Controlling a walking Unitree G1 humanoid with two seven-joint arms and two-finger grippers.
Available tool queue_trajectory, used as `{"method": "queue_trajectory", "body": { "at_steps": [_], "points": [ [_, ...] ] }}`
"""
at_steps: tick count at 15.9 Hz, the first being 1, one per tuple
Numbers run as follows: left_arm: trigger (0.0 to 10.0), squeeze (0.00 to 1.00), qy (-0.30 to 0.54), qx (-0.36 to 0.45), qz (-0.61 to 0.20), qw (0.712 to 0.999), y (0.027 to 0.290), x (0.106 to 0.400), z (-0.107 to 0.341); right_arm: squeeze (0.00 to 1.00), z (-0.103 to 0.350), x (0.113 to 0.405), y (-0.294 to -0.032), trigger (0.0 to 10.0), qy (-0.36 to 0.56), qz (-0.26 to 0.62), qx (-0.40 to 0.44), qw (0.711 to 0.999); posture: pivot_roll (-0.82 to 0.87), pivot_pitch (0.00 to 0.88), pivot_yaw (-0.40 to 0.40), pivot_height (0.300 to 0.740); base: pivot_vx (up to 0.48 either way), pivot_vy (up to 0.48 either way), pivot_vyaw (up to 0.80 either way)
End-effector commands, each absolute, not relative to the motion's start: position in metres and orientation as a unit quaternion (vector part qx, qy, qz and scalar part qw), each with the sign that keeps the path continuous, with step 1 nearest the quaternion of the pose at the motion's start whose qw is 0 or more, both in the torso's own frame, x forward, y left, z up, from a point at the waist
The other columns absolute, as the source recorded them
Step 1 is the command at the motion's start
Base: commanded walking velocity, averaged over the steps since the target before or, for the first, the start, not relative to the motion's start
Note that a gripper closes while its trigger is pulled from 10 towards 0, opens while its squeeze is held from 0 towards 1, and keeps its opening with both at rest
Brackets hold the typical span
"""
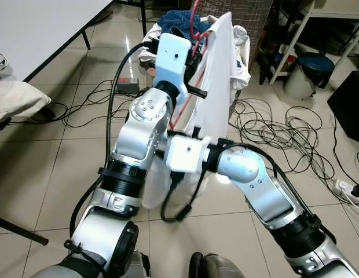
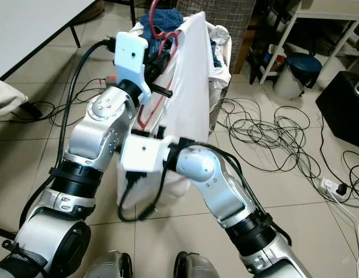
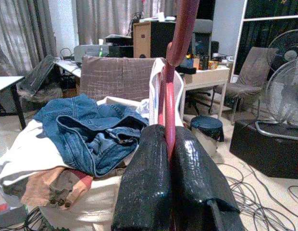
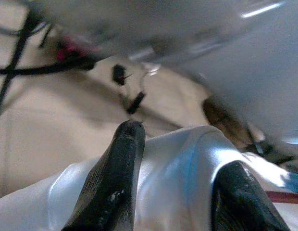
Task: Hang hanger
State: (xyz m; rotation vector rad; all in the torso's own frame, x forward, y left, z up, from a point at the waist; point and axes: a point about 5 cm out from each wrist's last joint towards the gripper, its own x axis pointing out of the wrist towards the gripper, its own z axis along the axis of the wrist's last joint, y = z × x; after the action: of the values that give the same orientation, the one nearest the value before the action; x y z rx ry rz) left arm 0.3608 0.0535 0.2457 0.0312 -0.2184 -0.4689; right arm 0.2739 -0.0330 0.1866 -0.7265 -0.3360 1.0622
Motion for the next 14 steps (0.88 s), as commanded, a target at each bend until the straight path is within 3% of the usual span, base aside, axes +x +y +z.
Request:
{"method": "queue_trajectory", "body": {
  "at_steps": [1,3,4,7,10,13,14],
  "points": [
    [10.0,0.0,-0.126,0.016,-0.235,0.964,0.052,0.361,0.259,0.0,0.196,0.274,-0.036,10.0,-0.169,0.48,-0.335,0.793,-0.08,0.09,-0.029,0.74,0.0,0.0,0.0],
    [10.0,0.0,-0.123,0.017,-0.231,0.965,0.056,0.363,0.259,0.0,0.186,0.275,-0.051,10.0,-0.129,0.468,-0.338,0.806,-0.07,0.09,-0.028,0.74,0.0,0.0,0.0],
    [10.0,0.0,-0.125,0.017,-0.23,0.965,0.057,0.364,0.261,1.0,0.187,0.274,-0.056,10.0,-0.125,0.461,-0.322,0.817,-0.07,0.09,-0.028,0.74,0.0,0.0,0.0],
    [10.0,0.0,-0.126,0.02,-0.241,0.962,0.062,0.366,0.266,1.0,0.191,0.265,-0.062,10.0,-0.133,0.463,-0.241,0.843,-0.07,0.09,-0.021,0.74,0.0,0.0,0.0],
    [10.0,0.0,-0.131,0.037,-0.254,0.958,0.065,0.366,0.273,1.0,0.187,0.262,-0.066,10.0,-0.106,0.469,-0.259,0.838,-0.07,0.092,-0.017,0.74,0.0,0.0,0.0],
    [10.0,0.0,-0.138,0.042,-0.258,0.955,0.07,0.364,0.285,1.0,0.204,0.268,-0.074,10.0,-0.12,0.43,-0.263,0.855,-0.07,0.091,-0.021,0.74,0.0,0.0,0.0],
    [10.0,0.0,-0.142,0.046,-0.261,0.954,0.071,0.364,0.289,0.74,0.207,0.266,-0.076,10.0,-0.129,0.428,-0.266,0.854,-0.07,0.093,-0.023,0.74,0.0,0.0,0.0]
  ]
}}
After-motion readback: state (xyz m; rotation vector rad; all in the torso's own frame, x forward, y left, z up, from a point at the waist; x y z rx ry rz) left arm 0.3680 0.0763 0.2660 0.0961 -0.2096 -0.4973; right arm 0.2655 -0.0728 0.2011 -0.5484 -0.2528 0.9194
